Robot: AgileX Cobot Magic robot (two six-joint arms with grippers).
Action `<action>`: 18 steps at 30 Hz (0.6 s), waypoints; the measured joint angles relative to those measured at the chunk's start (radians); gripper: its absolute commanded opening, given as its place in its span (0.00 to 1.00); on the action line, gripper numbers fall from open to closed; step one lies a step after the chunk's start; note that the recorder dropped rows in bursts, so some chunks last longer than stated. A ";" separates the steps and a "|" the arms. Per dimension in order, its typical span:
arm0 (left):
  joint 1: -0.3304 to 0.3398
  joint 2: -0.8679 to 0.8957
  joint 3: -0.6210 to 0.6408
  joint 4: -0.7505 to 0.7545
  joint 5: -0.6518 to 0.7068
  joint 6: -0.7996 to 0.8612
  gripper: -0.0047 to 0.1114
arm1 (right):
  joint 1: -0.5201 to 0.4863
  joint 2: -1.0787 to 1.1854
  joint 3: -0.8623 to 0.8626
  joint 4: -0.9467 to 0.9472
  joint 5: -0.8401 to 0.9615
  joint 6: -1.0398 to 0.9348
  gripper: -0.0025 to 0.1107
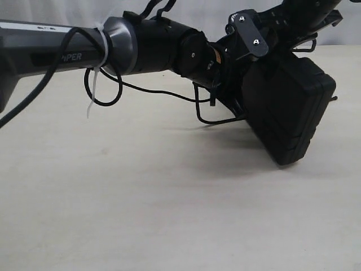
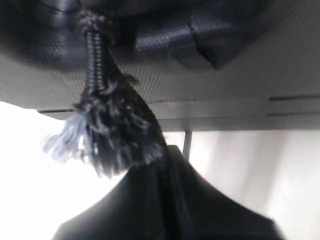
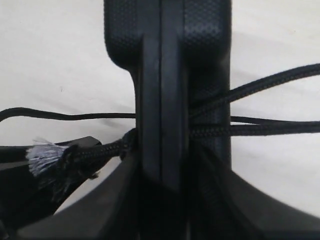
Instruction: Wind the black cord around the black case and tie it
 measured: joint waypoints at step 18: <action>-0.008 0.000 0.000 0.000 -0.051 0.000 0.04 | 0.000 -0.024 -0.010 -0.004 0.003 -0.039 0.34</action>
